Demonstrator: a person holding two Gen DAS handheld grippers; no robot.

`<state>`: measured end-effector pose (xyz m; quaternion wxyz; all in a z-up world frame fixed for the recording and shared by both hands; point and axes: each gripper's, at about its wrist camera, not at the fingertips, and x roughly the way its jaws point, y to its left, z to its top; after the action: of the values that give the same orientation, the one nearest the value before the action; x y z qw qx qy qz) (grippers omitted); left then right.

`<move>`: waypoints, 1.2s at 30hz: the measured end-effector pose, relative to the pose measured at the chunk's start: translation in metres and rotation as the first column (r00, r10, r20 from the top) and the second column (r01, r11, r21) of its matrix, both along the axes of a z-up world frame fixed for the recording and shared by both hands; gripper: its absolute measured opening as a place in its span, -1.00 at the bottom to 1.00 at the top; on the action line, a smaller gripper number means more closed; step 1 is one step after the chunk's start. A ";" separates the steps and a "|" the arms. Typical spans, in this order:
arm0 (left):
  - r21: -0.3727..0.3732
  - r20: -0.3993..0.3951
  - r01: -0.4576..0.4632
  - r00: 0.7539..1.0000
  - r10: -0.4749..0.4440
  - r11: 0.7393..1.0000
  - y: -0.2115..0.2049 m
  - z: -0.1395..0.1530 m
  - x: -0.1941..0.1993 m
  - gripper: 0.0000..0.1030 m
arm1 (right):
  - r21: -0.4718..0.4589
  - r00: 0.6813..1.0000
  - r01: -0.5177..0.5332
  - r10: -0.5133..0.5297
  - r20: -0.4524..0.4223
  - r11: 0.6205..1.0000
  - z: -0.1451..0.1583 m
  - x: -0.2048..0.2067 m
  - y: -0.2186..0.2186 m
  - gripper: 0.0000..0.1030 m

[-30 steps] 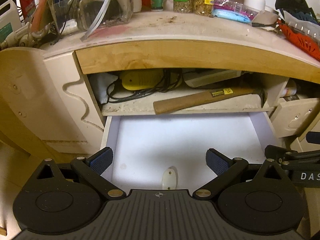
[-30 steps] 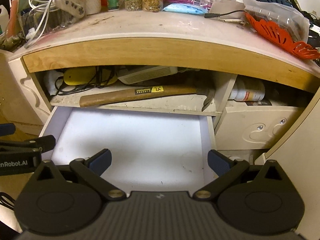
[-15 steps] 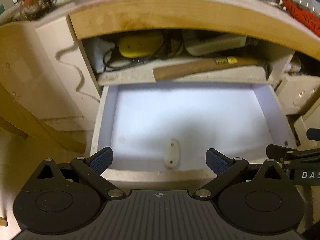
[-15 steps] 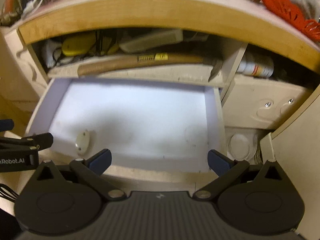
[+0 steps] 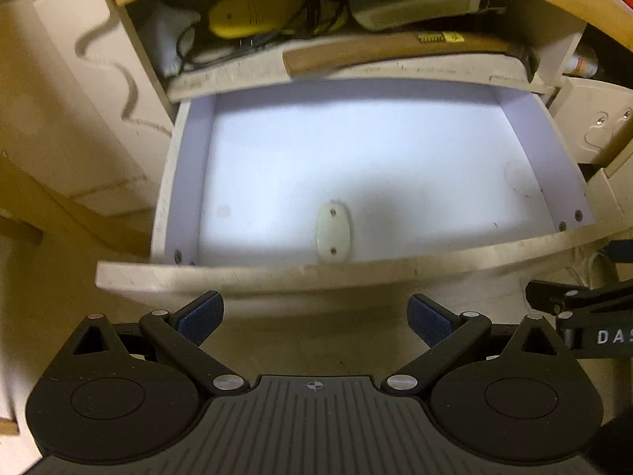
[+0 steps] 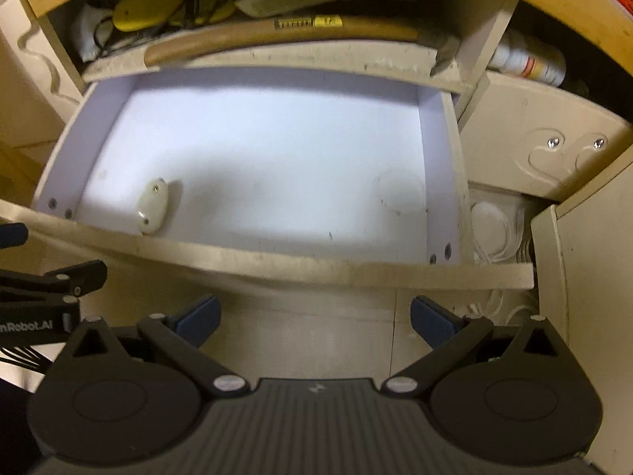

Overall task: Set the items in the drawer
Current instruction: 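Move both tools down toward the drawer front edge, then push the drawer front inward with both tools to slide it shut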

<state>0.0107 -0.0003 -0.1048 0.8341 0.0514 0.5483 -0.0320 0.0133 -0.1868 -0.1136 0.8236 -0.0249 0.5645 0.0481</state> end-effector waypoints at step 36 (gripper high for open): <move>-0.023 -0.065 -0.095 0.994 0.093 0.995 0.014 -0.025 0.025 0.99 | 0.013 0.994 0.096 -0.096 -0.043 0.995 -0.022 0.025 -0.008 0.99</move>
<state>0.0360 0.0132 -0.1294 0.8174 0.0135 0.5759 -0.0014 0.0384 -0.1944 -0.1353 0.8129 0.0097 0.5822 0.0134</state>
